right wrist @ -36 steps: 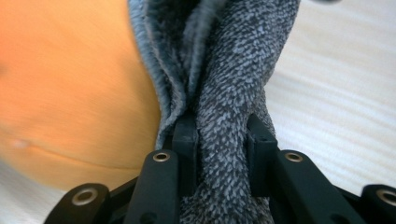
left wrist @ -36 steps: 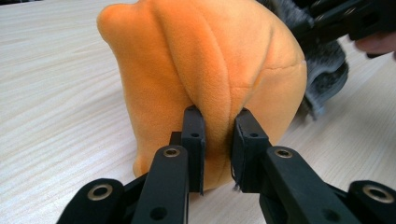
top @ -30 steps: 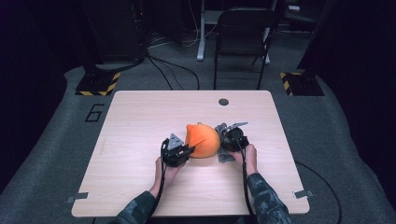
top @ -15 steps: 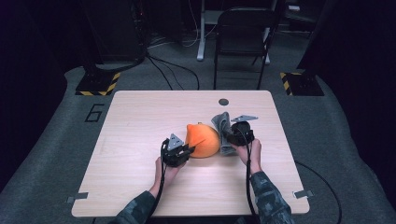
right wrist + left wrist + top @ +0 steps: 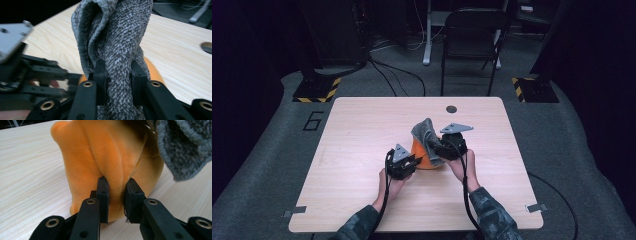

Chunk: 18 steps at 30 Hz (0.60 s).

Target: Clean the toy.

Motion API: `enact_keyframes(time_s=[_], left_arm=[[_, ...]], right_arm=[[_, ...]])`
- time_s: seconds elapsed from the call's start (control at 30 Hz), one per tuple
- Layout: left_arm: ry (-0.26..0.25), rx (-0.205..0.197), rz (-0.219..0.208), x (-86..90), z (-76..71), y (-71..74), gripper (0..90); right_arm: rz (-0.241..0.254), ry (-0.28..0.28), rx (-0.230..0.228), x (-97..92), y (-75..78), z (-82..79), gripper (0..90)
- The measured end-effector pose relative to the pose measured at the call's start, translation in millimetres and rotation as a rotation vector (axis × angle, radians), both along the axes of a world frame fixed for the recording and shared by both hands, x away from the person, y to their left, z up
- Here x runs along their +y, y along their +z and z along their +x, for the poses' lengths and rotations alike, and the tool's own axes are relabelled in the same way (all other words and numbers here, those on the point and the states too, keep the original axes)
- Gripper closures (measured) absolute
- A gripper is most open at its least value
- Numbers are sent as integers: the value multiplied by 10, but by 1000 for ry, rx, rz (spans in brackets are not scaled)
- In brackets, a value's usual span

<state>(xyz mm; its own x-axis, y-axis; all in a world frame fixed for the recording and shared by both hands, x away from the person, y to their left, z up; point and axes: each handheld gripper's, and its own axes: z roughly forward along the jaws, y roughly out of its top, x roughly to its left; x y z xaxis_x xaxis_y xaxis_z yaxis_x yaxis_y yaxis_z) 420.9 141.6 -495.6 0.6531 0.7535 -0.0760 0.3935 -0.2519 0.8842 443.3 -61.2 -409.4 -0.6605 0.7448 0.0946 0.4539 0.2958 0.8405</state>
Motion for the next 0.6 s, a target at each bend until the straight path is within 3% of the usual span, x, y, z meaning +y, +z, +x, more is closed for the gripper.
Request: enact_keyframes(time_s=[0.13, 0.23, 0.4, 0.6], left_arm=[[-6, -4, 3, 2, 4, -2, 759], [-6, 0, 8, 9, 12, -3, 759], [-3, -6, 8, 8, 13, -8, 760], [-2, -3, 7, 13, 19, -9, 760]], right_arm=[[-25, 29, 14, 119, -134, 20, 718], [-91, 12, -10, 176, -195, 20, 720], [-116, -1, -26, 152, -194, 20, 721], [-113, -28, -1, 4, -196, 59, 719]])
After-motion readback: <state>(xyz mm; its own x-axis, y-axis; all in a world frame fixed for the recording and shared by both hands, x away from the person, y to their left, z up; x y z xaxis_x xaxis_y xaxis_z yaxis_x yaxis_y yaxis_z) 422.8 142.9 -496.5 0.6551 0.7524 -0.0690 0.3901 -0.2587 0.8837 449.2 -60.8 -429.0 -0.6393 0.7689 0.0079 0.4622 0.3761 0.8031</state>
